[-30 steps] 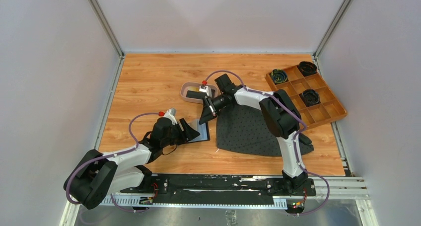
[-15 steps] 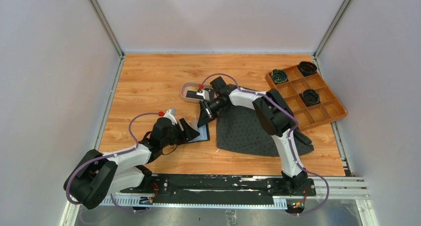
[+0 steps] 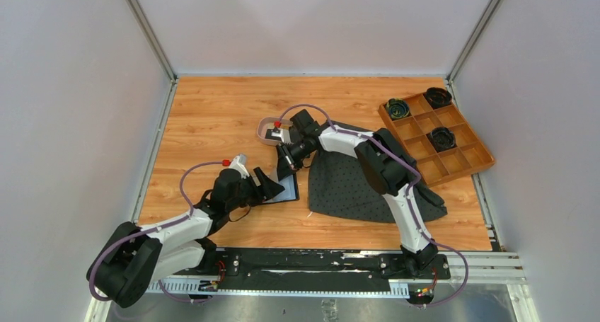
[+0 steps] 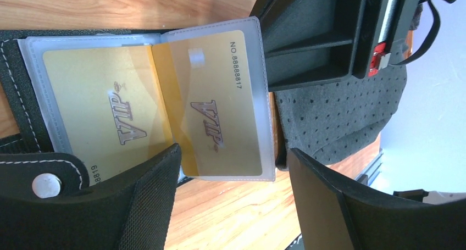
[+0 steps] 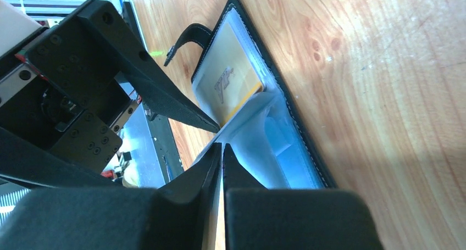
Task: Put the credit cards into the card holder
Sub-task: Insert the credit card into the card holder.
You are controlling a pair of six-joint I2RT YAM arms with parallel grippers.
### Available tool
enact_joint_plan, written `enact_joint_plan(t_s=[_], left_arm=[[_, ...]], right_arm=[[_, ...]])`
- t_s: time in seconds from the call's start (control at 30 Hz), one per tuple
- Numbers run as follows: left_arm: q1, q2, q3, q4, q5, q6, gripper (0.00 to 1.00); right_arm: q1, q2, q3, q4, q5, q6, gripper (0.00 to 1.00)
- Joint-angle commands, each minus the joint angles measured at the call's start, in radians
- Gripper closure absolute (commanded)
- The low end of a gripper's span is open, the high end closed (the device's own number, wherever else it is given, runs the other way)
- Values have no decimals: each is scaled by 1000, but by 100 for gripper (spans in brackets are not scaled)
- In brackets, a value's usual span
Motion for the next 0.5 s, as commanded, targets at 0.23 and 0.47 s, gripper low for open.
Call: enact_joint_plan(t_s=[0.23, 0.47], left_arm=[[26, -129, -22, -79, -20, 8, 24], [60, -268, 3, -275, -55, 64, 26]], right_arm=[[24, 32, 35, -35, 11, -12, 93], [40, 31, 48, -35, 10, -3, 93]])
